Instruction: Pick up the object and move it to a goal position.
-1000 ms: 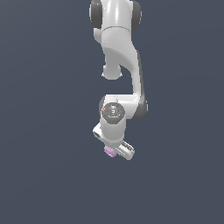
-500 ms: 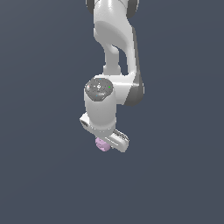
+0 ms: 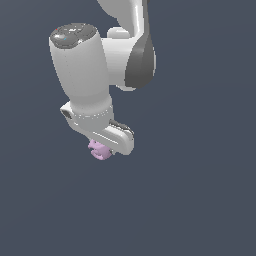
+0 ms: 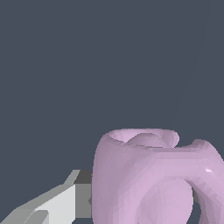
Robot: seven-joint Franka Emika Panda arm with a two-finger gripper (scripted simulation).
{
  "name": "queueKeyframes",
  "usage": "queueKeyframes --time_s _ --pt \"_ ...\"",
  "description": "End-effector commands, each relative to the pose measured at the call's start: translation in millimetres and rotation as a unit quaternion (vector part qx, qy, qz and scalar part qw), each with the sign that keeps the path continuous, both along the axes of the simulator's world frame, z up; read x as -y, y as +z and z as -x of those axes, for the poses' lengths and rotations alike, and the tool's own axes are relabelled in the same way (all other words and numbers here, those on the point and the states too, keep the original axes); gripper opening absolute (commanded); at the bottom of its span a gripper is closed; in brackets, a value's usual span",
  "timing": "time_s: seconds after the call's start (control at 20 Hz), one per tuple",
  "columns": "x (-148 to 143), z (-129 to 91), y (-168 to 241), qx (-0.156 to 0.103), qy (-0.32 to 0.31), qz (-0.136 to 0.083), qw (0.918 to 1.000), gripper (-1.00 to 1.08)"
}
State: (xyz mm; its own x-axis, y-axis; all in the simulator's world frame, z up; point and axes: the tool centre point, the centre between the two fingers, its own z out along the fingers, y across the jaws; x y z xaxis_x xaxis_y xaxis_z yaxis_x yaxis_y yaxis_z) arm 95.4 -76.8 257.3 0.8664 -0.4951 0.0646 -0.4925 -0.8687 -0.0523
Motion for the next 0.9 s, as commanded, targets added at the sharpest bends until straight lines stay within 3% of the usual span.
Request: queueKeyframes --time_s 0.0,0.5,0.85 --pt "11.4 0.5 28.6 0.005 0.009 -0.001 0.9999 -1.00" --pt "53.5 -0.3 132.5 0.025 0.040 -0.003 0.9989 -1.00" --pt "73.8 -1.8 181.8 0.034 0.054 -0.005 0.9979 -1.00"
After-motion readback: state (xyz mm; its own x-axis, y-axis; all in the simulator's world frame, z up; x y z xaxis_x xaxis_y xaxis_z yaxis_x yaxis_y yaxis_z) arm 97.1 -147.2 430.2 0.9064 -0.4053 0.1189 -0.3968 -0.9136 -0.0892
